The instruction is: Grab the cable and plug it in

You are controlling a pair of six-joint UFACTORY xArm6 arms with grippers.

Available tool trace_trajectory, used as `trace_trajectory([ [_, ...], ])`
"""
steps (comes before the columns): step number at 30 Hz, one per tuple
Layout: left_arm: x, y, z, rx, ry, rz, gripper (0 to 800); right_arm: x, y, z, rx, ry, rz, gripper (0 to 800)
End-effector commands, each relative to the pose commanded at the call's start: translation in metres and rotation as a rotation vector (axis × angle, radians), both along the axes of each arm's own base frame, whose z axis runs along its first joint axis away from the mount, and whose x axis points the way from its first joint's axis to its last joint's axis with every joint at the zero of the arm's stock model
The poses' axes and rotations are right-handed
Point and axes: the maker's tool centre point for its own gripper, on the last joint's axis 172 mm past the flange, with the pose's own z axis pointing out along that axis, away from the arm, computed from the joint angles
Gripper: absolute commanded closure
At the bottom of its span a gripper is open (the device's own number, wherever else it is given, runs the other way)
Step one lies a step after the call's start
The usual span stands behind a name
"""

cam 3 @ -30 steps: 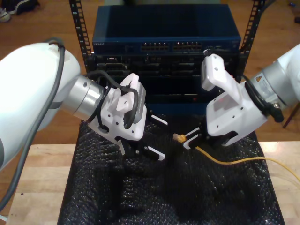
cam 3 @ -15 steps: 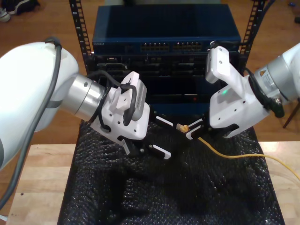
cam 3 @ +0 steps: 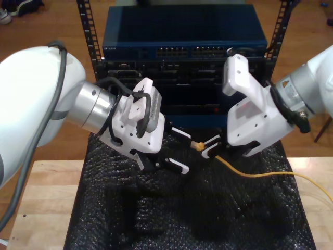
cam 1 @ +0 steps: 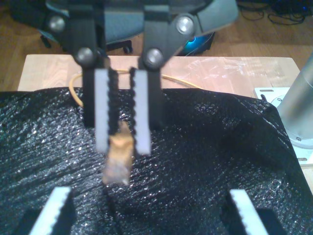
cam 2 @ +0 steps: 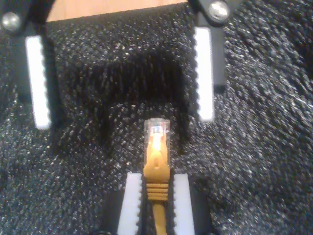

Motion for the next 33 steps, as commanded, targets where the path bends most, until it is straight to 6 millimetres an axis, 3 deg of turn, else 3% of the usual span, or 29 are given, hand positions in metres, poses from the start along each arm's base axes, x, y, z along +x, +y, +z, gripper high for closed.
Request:
trace_trajectory([
  [10,0.004,0.004,-0.002,-0.001,0.008,0.015,147,-0.002,0.003,-0.003,-0.003,0.007,0.009,794],
  [33,0.011,0.006,0.003,-0.045,0.014,0.053,456,-0.006,0.011,-0.006,-0.004,0.019,0.028,794],
])
